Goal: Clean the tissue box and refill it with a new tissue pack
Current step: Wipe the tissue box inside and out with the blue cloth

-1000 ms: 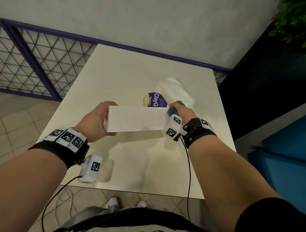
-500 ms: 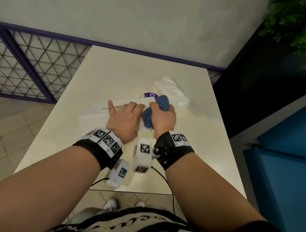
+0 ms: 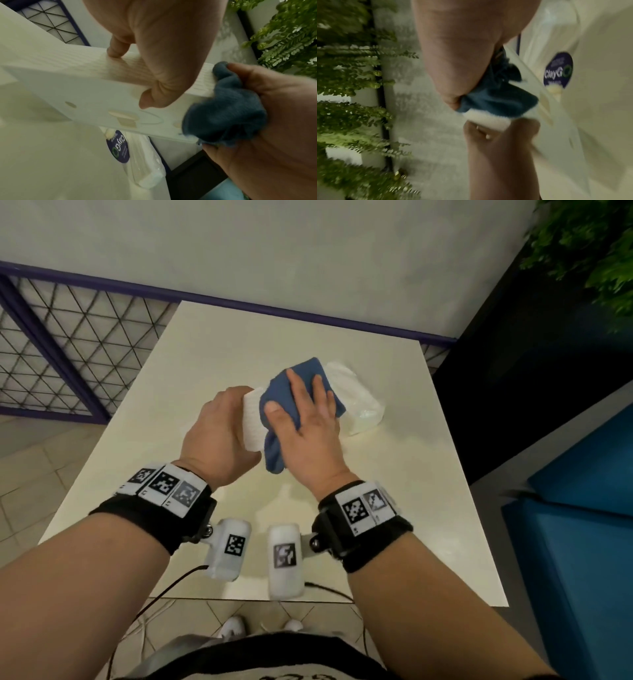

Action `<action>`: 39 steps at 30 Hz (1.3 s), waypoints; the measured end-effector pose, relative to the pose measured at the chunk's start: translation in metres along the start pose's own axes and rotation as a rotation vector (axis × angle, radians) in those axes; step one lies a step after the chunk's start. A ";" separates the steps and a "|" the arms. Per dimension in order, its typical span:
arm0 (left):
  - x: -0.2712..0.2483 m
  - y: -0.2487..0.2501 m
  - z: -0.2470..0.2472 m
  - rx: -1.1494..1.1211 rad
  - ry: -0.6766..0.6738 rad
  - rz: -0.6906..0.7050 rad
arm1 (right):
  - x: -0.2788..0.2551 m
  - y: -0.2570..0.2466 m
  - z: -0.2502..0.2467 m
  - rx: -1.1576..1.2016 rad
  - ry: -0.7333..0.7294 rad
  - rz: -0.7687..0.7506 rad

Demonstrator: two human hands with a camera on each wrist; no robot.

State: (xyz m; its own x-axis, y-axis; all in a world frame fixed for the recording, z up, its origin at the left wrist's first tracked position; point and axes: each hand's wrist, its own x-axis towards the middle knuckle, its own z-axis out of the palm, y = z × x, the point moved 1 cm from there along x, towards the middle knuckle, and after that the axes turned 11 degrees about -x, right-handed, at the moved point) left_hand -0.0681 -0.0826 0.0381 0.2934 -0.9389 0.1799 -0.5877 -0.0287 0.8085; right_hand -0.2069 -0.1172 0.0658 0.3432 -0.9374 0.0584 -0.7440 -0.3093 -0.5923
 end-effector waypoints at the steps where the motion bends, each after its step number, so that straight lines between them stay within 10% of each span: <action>1: -0.001 -0.002 -0.003 0.011 -0.001 0.012 | 0.007 0.007 -0.003 0.046 -0.005 0.032; 6: -0.005 -0.009 -0.005 0.091 -0.051 0.019 | 0.024 0.024 -0.006 0.287 0.030 0.289; 15: 0.000 -0.009 -0.004 0.132 -0.010 0.016 | -0.013 -0.010 0.013 0.137 -0.041 0.013; 26: -0.016 -0.009 -0.005 0.072 0.001 0.035 | 0.023 0.049 -0.006 0.769 0.034 0.456; 30: -0.013 -0.016 0.001 0.394 0.001 0.127 | 0.019 0.082 -0.022 0.581 0.155 0.444; 39: -0.019 -0.052 0.065 0.619 -0.098 0.336 | -0.019 0.163 -0.031 -0.011 -0.205 0.309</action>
State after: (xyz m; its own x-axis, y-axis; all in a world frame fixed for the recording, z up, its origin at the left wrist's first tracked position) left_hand -0.0922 -0.0856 -0.0440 -0.0309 -0.9569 0.2887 -0.9635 0.1054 0.2459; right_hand -0.3529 -0.1545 -0.0073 0.2083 -0.9355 -0.2853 -0.8361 -0.0191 -0.5482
